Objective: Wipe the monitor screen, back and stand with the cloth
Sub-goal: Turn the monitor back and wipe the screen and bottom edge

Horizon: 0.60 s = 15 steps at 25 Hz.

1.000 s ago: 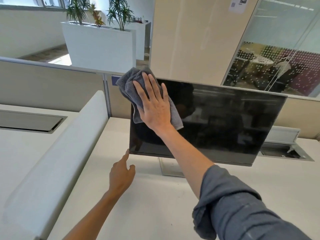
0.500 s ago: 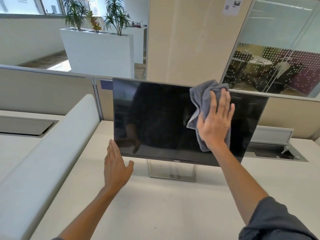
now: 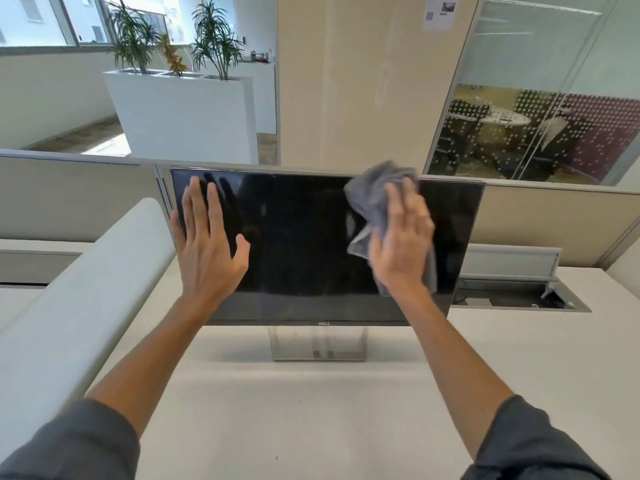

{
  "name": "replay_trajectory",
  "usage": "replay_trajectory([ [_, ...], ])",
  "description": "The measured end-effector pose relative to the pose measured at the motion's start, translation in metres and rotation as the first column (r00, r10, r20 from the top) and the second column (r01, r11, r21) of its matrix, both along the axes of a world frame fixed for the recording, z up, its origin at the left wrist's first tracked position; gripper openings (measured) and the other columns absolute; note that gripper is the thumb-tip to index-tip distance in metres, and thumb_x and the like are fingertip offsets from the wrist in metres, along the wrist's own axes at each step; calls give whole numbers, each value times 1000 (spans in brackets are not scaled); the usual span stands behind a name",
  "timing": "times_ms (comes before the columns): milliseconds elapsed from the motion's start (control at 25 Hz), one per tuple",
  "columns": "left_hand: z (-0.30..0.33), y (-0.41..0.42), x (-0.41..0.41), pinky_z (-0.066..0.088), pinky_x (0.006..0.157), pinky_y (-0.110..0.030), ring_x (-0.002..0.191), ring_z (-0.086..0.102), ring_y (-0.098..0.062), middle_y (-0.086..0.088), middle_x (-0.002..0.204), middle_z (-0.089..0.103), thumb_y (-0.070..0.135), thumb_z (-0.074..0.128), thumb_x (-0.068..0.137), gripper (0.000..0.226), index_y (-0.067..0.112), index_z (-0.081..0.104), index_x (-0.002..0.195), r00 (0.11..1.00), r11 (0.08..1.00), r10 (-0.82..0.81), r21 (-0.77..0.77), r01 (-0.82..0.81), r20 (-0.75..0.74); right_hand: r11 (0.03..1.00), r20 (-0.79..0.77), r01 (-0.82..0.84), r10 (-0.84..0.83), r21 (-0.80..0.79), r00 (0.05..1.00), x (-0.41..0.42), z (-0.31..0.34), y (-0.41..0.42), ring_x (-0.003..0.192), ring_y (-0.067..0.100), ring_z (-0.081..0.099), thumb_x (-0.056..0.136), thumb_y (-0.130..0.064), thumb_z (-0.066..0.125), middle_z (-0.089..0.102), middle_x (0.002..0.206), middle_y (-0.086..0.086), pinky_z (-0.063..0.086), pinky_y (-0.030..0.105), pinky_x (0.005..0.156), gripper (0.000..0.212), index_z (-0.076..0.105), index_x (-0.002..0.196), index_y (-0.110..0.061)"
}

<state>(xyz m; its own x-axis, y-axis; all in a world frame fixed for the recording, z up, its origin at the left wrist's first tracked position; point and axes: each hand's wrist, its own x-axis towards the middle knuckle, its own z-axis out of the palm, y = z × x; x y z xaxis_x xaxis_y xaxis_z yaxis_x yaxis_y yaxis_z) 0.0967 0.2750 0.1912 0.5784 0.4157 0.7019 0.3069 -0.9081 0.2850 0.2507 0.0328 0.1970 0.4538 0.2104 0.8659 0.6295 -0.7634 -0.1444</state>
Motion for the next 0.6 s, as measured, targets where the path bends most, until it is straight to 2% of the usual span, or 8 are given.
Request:
replay_trajectory([
  [120,41,-1,32,-4,119,-49,149,-5,-24,-9,161,-3,46,36,95,75,14,2,154,996,984,-84,157,89,-34,938,55,-188,213,-292,976,-23,6,51,140,28,29,91,-34,54,27,157,8,28,45,108,64,31,149,-20],
  [200,54,3,48,-5,119,-50,149,3,-22,-7,160,14,52,28,97,69,13,16,152,986,976,-143,151,154,-84,907,37,-203,233,-368,972,-19,5,56,143,27,25,91,-34,54,25,158,7,25,44,111,64,30,149,-22],
  [280,56,9,56,-1,118,-55,144,21,-23,-9,146,40,51,27,97,59,11,39,139,977,971,-195,121,204,-81,943,27,-135,150,-305,988,-4,3,33,144,27,23,92,-35,51,23,159,8,25,44,111,64,29,150,-20],
  [320,54,11,56,1,118,-56,140,27,-24,-9,138,47,49,29,97,54,11,45,131,975,968,-212,127,219,-61,967,18,-80,86,-240,996,6,0,16,144,28,23,92,-35,50,22,159,10,25,44,111,64,28,151,-18],
  [400,51,12,56,0,117,-56,137,32,-24,-9,131,50,47,32,97,47,11,48,122,972,962,-236,136,236,-18,998,-56,39,-42,-56,998,24,-1,-26,145,31,19,93,-32,48,18,159,14,23,44,115,67,22,151,-14],
  [480,51,11,59,-2,117,-57,138,30,-23,-7,132,48,46,36,97,44,11,48,121,967,959,-256,124,253,9,991,-155,109,-95,80,983,42,2,-61,147,32,11,94,-28,46,13,160,16,17,44,119,67,16,152,-11],
  [600,50,12,61,-4,116,-59,142,24,-21,-4,140,44,46,37,96,45,13,47,125,963,955,-269,131,266,4,996,-129,84,-85,-14,988,54,-7,-83,148,32,7,96,-27,47,11,160,15,14,43,120,67,15,153,-14],
])
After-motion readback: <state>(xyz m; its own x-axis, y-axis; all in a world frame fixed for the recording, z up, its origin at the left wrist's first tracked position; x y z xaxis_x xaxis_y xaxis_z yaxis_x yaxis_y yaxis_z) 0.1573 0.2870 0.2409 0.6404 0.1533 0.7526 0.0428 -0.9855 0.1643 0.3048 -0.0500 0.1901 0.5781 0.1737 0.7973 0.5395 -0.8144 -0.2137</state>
